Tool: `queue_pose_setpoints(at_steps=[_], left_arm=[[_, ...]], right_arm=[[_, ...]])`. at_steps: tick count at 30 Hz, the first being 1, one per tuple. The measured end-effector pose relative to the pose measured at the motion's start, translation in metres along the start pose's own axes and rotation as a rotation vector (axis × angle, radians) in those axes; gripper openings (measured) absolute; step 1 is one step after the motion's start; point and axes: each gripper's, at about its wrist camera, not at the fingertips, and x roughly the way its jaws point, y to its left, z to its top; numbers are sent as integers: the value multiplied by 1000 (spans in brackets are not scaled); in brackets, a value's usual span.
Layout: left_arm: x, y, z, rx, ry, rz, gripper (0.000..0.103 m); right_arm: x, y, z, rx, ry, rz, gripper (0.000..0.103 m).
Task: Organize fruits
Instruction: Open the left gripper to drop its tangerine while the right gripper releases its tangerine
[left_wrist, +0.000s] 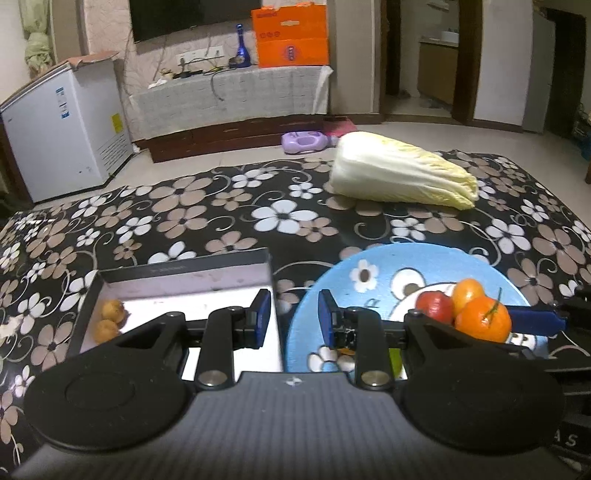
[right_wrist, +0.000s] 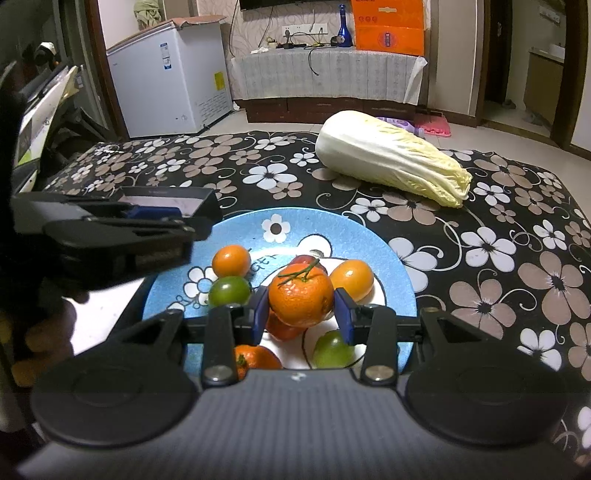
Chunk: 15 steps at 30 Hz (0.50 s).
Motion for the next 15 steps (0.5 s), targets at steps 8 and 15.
queue_pose_setpoints(at_steps=[8,15], left_arm=[[3,2,-6,10,27,18,32],[6,-10,-25,34,91,6,33]], right_arm=[[7,7,1,-10,14,9,42],[7,11,3,-12,14,15,42]])
